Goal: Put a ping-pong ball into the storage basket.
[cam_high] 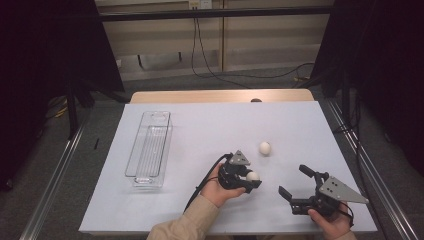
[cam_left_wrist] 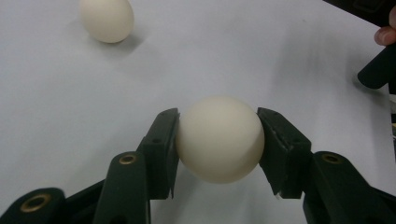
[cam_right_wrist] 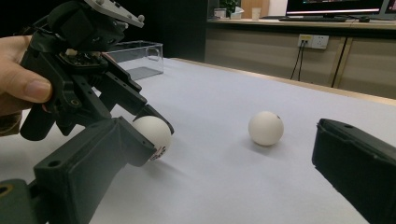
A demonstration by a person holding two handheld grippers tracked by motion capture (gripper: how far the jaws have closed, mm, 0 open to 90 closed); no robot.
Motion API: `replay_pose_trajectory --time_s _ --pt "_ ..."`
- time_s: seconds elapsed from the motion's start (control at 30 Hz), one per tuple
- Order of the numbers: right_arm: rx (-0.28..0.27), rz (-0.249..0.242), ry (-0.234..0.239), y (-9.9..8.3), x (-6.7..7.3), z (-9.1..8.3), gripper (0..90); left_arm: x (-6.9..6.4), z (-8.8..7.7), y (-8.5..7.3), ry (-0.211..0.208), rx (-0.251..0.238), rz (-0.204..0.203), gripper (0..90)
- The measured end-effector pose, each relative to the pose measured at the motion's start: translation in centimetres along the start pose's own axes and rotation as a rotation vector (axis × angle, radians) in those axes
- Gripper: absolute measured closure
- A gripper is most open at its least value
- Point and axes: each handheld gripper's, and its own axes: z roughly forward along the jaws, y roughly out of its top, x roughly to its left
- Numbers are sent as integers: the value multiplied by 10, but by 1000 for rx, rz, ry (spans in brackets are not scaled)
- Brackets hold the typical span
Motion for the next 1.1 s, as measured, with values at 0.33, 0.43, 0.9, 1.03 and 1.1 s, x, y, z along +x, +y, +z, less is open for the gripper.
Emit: replay_pose_trajectory --time_s 0.33,0.43,0.9,1.03,1.1 --pt "5 8 -11 0 1 0 9 2 -7 -1 9 11 -3 509" --pt "-3 19 -13 0 0 0 7 2 -8 -1 6 12 -5 510" --pt "4 33 -25 0 -2 1 5 5 -10 -2 6 21 -14 510" --pt "4 38 -30 0 -3 1 6 7 -12 -2 6 17 -19 509" --pt "4 40 -33 0 -3 1 7 7 -14 -2 9 14 -25 510"
